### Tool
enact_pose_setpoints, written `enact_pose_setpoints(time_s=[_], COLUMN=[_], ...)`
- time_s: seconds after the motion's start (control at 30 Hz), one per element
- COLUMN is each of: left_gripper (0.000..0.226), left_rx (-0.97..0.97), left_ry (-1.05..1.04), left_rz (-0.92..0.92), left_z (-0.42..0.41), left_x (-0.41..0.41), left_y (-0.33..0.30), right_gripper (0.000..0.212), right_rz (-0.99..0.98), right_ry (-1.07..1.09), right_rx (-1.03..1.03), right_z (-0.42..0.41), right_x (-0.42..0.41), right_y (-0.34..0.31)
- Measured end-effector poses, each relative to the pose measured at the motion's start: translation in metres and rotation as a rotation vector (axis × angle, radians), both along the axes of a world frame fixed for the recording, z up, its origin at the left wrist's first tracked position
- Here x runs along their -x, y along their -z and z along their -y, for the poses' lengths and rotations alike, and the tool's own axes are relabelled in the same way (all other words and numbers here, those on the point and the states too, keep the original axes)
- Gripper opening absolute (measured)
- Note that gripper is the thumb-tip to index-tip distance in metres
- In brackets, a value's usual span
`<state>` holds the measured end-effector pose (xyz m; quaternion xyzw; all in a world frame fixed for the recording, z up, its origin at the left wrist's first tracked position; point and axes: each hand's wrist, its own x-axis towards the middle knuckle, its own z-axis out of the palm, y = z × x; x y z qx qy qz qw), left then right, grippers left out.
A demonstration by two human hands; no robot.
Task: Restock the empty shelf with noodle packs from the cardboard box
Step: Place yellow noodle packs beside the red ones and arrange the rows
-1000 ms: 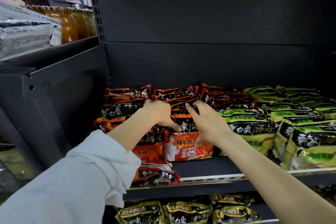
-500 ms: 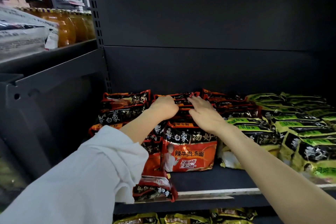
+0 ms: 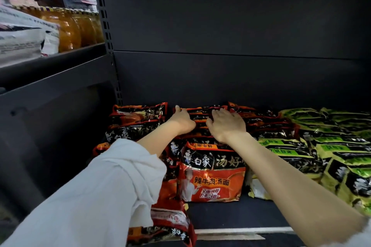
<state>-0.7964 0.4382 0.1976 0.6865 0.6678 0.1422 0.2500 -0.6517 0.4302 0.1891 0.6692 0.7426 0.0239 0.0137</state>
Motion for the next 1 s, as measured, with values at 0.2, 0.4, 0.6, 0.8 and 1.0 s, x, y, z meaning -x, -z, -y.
enact_pose_setpoints(time_s=[0.2, 0.4, 0.6, 0.8, 1.0], left_gripper=[0.076, 0.047, 0.021, 0.050, 0.052], left_rx=[0.025, -0.043, 0.045, 0.347, 0.315], left_ry=[0.017, -0.150, -0.044, -0.075, -0.105], left_rz=[0.082, -0.063, -0.261, 0.131, 0.280], left_z=[0.006, 0.018, 0.041, 0.051, 0.054], left_x=[0.001, 0.011, 0.007, -0.006, -0.013], left_y=[-0.003, -0.017, -0.040, -0.033, -0.031], right_gripper=[0.058, 0.047, 0.084, 0.129, 0.133], right_rz=[-0.031, -0.142, -0.175, 0.023, -0.097], right_ry=[0.032, -0.150, -0.318, -0.301, -0.371], right_rx=[0.046, -0.322, -0.006, 0.105, 0.107], right_z=[0.002, 0.055, 0.080, 0.084, 0.087], right_x=[0.004, -0.001, -0.009, -0.015, -0.007], right_y=[-0.008, -0.001, -0.006, 0.007, 0.016])
